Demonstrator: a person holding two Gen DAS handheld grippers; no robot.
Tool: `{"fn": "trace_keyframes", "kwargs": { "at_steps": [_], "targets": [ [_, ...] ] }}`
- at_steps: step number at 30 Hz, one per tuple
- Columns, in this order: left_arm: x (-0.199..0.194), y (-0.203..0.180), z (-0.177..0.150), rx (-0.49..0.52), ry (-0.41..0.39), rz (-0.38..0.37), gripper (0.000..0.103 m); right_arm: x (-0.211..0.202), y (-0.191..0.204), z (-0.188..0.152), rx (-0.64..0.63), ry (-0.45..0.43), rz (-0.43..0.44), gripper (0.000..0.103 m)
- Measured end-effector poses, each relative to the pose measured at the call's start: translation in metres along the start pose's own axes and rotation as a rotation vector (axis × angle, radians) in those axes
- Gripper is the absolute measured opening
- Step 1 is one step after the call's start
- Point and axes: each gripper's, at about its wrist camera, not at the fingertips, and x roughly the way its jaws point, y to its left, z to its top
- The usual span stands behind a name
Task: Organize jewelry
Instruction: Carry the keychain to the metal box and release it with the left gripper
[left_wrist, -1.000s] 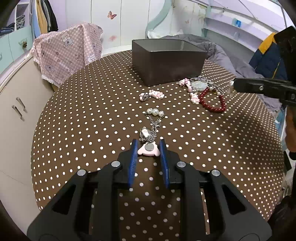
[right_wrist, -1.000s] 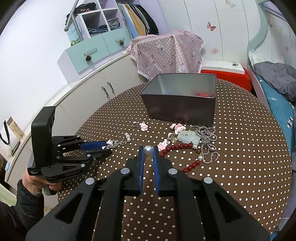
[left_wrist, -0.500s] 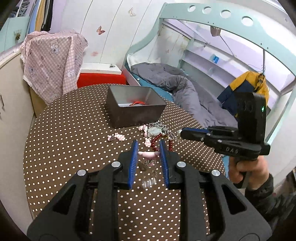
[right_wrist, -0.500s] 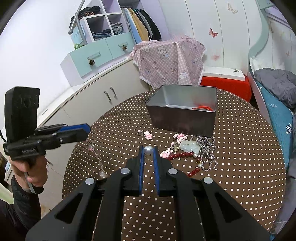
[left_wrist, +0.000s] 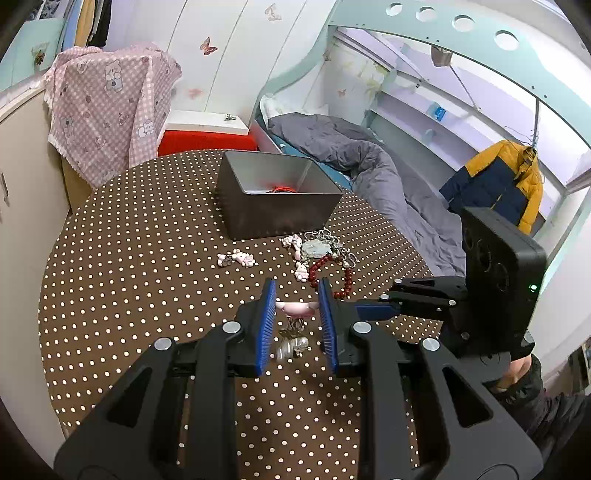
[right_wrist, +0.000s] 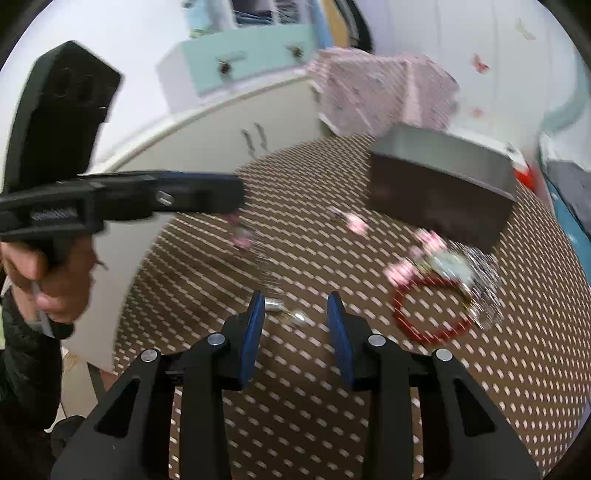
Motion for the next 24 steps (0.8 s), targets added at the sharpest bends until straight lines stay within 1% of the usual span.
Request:
{"fn": "trace_keyframes", "kwargs": {
  "at_steps": [3, 5, 6, 7, 8, 10, 11, 14, 16, 20, 24],
  "targets": [
    [-0.006, -0.003, 0.0, 0.011, -0.006, -0.006, 0.023, 0.008, 0.009, 0.01, -0.054, -0.009, 0.026, 0.033],
    [-0.008, -0.006, -0.001, 0.024, -0.004, -0.011, 0.023, 0.013, 0.011, 0.016, -0.075, -0.011, 0.014, 0.032],
    [-0.008, -0.007, -0.002, 0.03, -0.003, -0.01, 0.023, 0.017, 0.011, 0.018, -0.089, 0.004, -0.008, 0.027],
    [-0.01, -0.007, -0.003, 0.035, -0.002, -0.005, 0.023, 0.019, 0.012, 0.019, -0.101, 0.016, -0.034, 0.008],
    [-0.013, -0.006, -0.003, 0.035, -0.002, -0.001, 0.023, 0.018, 0.01, 0.019, -0.102, 0.016, -0.055, 0.003],
    [-0.015, -0.002, -0.005, 0.027, 0.0, 0.002, 0.023, 0.006, 0.003, 0.019, -0.076, -0.021, -0.056, 0.003],
    [-0.015, 0.001, -0.006, 0.02, 0.001, -0.001, 0.023, 0.002, 0.0, 0.018, -0.07, -0.029, -0.073, 0.003],
    [-0.016, 0.007, -0.009, -0.003, -0.001, -0.003, 0.023, -0.006, -0.009, 0.015, -0.057, -0.025, -0.128, 0.003],
    [-0.015, 0.011, -0.009, -0.017, -0.005, -0.005, 0.023, -0.009, -0.017, 0.011, -0.042, -0.026, -0.15, 0.003],
    [-0.012, 0.017, -0.008, -0.039, -0.008, 0.004, 0.023, -0.024, -0.028, 0.008, 0.006, -0.062, -0.158, 0.003],
    [-0.013, 0.015, 0.003, -0.045, -0.031, 0.015, 0.023, -0.046, -0.037, 0.016, 0.035, -0.122, -0.135, 0.003]
  ]
}}
